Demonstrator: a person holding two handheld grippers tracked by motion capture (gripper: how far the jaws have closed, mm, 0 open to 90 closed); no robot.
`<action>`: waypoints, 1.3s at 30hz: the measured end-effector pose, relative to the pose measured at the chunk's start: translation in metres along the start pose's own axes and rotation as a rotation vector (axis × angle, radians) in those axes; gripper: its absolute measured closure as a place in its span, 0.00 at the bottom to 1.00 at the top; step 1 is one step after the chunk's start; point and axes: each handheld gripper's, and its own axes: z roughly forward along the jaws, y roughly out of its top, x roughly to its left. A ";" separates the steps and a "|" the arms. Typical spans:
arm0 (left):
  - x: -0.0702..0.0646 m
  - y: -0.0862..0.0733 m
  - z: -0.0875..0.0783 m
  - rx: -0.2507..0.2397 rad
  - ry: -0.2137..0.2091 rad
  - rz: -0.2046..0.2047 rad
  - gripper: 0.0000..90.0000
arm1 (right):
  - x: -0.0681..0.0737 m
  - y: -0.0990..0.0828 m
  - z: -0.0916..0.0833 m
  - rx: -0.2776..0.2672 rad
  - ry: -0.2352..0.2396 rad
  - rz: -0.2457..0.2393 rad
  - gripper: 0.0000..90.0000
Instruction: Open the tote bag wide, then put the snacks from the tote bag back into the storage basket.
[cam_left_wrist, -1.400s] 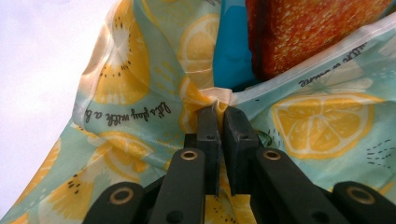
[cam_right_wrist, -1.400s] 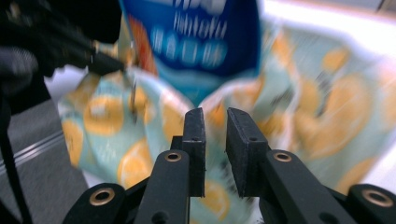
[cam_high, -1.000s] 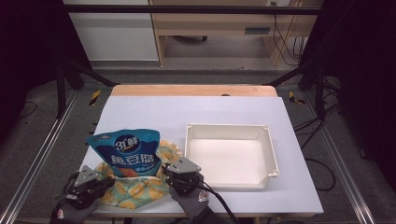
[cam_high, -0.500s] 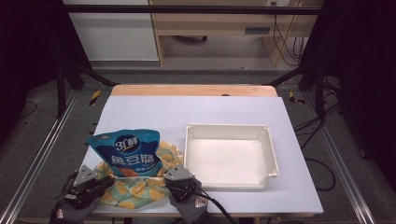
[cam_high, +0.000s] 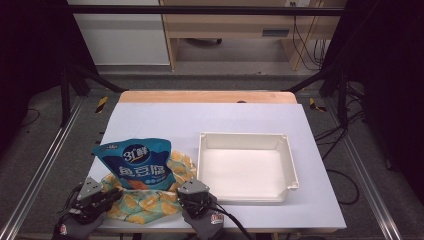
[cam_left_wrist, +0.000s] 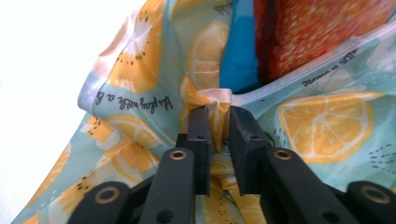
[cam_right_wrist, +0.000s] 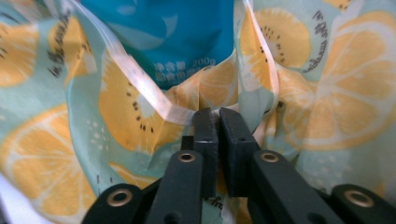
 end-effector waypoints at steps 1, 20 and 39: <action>0.000 0.000 -0.002 -0.013 -0.007 -0.004 0.84 | -0.001 0.001 -0.003 -0.012 0.014 0.006 0.90; 0.007 0.022 -0.058 -0.300 -0.047 -0.072 0.53 | -0.026 0.045 -0.064 -0.262 0.111 0.042 0.62; 0.009 0.062 -0.096 -0.439 -0.033 -0.045 0.42 | -0.049 0.075 -0.093 -0.342 0.138 0.048 0.52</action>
